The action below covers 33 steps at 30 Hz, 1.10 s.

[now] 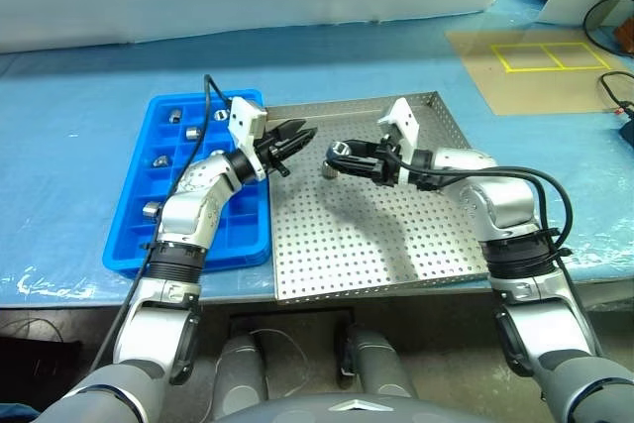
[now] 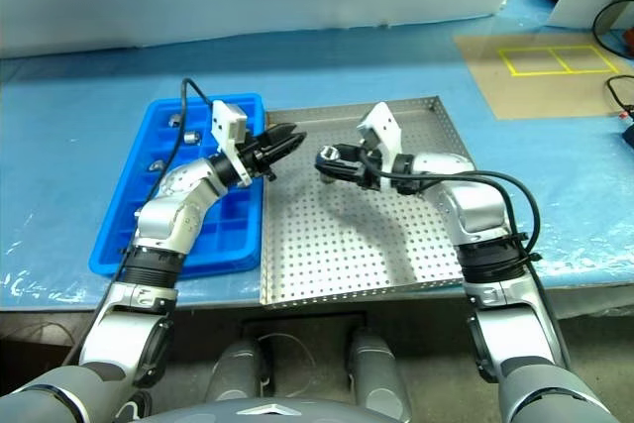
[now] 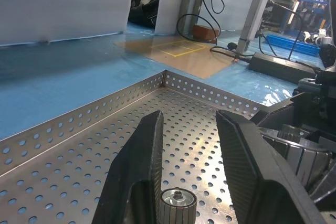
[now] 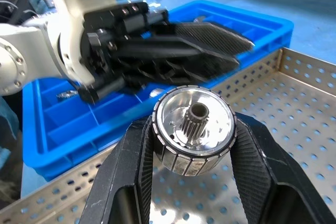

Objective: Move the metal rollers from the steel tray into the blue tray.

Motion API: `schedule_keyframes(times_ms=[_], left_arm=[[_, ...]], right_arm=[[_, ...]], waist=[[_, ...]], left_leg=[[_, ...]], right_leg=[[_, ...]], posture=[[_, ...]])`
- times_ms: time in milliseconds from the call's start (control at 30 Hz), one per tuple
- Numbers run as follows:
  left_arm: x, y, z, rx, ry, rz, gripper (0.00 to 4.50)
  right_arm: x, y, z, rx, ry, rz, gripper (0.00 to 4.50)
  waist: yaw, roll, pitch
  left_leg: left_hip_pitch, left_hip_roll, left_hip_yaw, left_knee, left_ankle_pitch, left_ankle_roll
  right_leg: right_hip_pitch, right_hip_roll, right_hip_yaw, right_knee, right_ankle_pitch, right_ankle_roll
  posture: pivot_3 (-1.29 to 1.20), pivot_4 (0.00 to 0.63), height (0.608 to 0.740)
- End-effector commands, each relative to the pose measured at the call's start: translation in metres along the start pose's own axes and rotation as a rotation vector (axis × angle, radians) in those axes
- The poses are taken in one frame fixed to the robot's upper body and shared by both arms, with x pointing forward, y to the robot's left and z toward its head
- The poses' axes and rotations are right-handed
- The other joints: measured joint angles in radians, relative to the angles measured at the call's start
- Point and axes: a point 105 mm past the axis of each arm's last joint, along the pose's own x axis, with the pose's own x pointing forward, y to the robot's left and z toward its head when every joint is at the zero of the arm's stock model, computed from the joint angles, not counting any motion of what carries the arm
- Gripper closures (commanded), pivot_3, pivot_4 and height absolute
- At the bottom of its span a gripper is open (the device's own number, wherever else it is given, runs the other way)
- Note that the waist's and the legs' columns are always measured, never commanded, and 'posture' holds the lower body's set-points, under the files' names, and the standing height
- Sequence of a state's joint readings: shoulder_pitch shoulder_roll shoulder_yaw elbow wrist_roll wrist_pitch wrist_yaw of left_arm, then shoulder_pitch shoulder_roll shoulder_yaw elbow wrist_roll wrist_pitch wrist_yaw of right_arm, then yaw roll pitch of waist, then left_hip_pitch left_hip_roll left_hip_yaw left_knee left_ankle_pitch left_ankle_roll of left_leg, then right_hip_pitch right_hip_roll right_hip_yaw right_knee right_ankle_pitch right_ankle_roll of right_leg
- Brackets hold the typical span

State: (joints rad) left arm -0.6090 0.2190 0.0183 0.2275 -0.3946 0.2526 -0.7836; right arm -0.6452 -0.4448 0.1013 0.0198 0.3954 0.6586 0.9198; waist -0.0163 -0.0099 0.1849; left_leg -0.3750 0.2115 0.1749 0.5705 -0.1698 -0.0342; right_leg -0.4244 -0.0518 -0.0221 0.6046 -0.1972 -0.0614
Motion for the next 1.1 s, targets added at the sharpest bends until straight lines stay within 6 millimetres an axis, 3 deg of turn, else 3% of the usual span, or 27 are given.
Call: schedule_keyframes(times_ms=[33, 167, 367, 667, 767, 933, 1100], left_arm=[[-0.017, 0.001, 0.04, 0.025, -0.096, -0.011, 2.88], [-0.044, -0.012, 0.054, 0.014, -0.066, -0.062, 2.88], [-0.095, -0.059, 0.034, 0.088, 0.178, -0.182, 2.88], [-0.147, -0.033, 0.06, 0.166, 0.17, 0.116, 2.88], [-0.164, -0.034, 0.063, 0.172, 0.175, 0.187, 2.88], [-0.211, -0.031, 0.054, 0.172, 0.295, 0.305, 2.88], [-0.224, -0.034, 0.054, 0.161, 0.306, 0.341, 2.88]], right_arm=[[-0.019, -0.011, -0.003, -0.014, 0.005, -0.041, 2.82], [-0.007, 0.006, 0.004, -0.013, -0.019, 0.041, 2.82], [0.026, 0.027, 0.007, -0.061, -0.001, 0.193, 2.82], [0.089, 0.044, 0.025, -0.159, -0.018, 0.346, 2.82], [0.099, 0.058, 0.024, -0.175, -0.011, 0.426, 2.82], [0.124, 0.077, 0.011, -0.219, 0.035, 0.471, 2.82], [0.129, 0.091, 0.006, -0.23, 0.072, 0.546, 2.82]], waist=[[-0.001, 0.0, 0.0], [-0.017, 0.0, 0.0], [-0.028, 0.001, 0.001], [0.004, 0.001, 0.001], [0.016, 0.0, 0.001], [0.035, -0.001, 0.0], [0.064, -0.001, 0.001]], left_leg=[[0.0, 0.0, 0.0, 0.0, 0.0, 0.0], [-0.001, 0.001, 0.0, -0.001, 0.0, 0.0], [-0.003, 0.002, 0.001, -0.002, 0.0, -0.001], [-0.003, 0.003, -0.001, 0.0, 0.002, -0.004], [-0.005, 0.004, -0.001, -0.001, 0.002, -0.004], [-0.009, 0.005, 0.0, -0.004, 0.001, -0.003], [-0.008, 0.01, 0.0, -0.006, 0.002, -0.006]], right_leg=[[0.0, 0.0, 0.0, 0.0, 0.0, 0.0], [-0.003, 0.001, 0.0, 0.0, 0.0, 0.0], [-0.006, 0.002, 0.0, 0.001, 0.0, 0.0], [-0.006, 0.002, -0.002, 0.004, 0.0, 0.0], [-0.007, 0.001, -0.002, 0.003, 0.0, -0.001], [-0.013, 0.001, -0.003, 0.001, -0.001, -0.002], [-0.013, 0.002, -0.004, 0.003, -0.002, -0.003]], posture=[[-0.37, 0.15, 0.74], [-0.36, 0.15, 0.74], [-0.29, 0.15, 0.74], [-0.06, 0.15, 0.74], [-0.01, 0.15, 0.74], [0.05, 0.15, 0.74], [0.1, 0.15, 0.74]])
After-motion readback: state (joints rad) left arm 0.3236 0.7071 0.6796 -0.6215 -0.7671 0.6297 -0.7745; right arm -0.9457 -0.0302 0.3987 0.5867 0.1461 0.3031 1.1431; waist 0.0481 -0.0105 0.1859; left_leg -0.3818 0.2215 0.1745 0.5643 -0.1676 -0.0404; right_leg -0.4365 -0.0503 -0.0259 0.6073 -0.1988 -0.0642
